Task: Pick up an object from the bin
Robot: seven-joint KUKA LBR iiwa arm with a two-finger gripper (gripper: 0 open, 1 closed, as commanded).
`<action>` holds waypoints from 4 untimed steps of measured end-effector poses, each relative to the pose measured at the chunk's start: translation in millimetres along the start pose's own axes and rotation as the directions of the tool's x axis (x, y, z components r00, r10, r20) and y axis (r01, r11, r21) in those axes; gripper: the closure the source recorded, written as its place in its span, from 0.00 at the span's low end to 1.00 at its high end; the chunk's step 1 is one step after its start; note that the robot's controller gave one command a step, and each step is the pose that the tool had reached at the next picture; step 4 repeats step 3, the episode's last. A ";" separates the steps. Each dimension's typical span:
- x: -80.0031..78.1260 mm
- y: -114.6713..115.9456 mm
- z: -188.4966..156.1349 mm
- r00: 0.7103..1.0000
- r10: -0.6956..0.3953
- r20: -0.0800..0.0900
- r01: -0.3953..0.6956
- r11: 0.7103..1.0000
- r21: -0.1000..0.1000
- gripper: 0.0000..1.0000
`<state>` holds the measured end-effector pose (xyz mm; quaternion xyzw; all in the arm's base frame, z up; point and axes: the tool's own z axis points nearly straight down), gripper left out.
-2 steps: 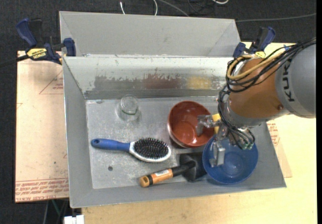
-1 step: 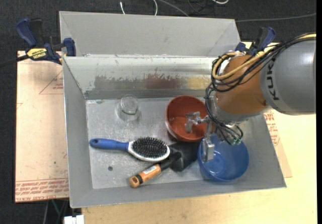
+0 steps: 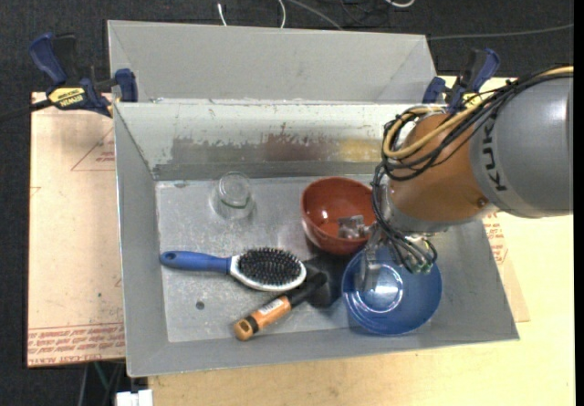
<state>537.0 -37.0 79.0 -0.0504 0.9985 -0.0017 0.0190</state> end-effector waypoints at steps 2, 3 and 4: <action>-7.9 11.4 -18.6 1.000 -0.010 0.010 0.009 1.000 0.003 1.00; 8.3 18.3 -106.7 1.000 -0.018 -0.005 0.018 1.000 -0.001 1.00; 8.3 18.3 -106.7 1.000 -0.018 -0.005 0.018 1.000 -0.001 1.00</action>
Offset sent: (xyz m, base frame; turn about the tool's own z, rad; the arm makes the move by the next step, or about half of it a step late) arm 0.0029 0.0130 0.0160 -0.0086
